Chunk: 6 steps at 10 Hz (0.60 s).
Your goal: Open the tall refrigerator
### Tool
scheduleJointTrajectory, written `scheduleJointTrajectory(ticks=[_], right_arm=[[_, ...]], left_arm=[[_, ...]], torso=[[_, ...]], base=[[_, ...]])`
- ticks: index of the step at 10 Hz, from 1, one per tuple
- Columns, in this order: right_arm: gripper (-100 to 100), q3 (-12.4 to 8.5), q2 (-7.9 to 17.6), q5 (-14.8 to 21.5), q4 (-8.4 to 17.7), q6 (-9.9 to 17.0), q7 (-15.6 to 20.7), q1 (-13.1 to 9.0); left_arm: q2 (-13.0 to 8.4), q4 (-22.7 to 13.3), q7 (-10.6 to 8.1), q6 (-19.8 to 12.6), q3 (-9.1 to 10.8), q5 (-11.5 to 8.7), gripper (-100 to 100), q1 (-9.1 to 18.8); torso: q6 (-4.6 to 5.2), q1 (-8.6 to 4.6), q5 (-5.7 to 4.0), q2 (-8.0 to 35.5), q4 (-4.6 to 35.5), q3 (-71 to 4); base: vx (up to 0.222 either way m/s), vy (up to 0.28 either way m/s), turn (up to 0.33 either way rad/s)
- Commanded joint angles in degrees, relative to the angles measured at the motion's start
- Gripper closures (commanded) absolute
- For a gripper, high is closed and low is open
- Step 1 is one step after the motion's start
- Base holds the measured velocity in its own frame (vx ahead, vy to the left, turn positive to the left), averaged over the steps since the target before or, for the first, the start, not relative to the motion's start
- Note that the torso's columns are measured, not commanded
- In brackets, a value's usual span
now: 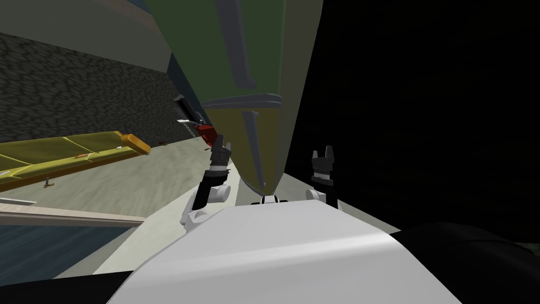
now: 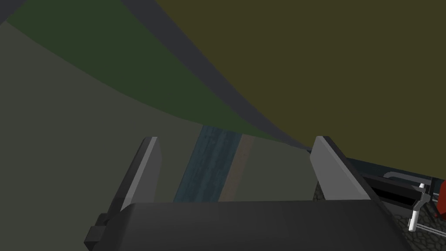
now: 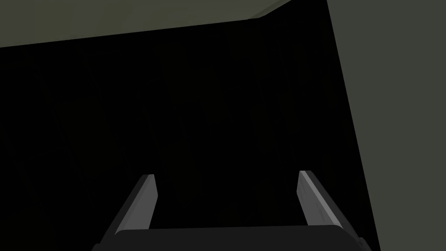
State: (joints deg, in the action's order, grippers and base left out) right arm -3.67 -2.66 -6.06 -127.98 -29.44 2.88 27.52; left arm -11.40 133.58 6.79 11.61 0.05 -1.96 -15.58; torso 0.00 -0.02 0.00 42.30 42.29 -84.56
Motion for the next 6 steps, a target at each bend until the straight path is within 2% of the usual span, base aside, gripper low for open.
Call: scheduleJointTrajectory(ticks=[1, 5, 6], right_arm=[[0, 0.00, 0.00, 0.00, 0.00, 0.00, 0.00, 0.00], [0, 0.00, 0.00, 0.00, 0.00, 0.00, 0.00, 0.00], [0, 0.00, 0.00, 0.00, 0.00, 0.00, 0.00, 0.00]], left_arm=[[0.08, 1.05, -0.64, -4.65, -1.05, 1.32, -100, 4.35], [0.57, 2.54, -1.65, -11.60, -2.86, 3.55, -100, 11.19], [0.57, 2.54, -1.65, -11.99, -2.86, 3.55, -100, 11.58]], torso=[[0.00, 0.01, 0.00, 0.00, 0.00, 0.00], [0.00, 0.02, 0.01, 0.00, 0.00, 0.00], [0.00, 0.02, 0.00, 0.00, 0.00, 0.00]], base=[[-0.021, 0.007, -0.019], [-0.023, 0.011, -0.019], [-0.016, 0.006, -0.008]])
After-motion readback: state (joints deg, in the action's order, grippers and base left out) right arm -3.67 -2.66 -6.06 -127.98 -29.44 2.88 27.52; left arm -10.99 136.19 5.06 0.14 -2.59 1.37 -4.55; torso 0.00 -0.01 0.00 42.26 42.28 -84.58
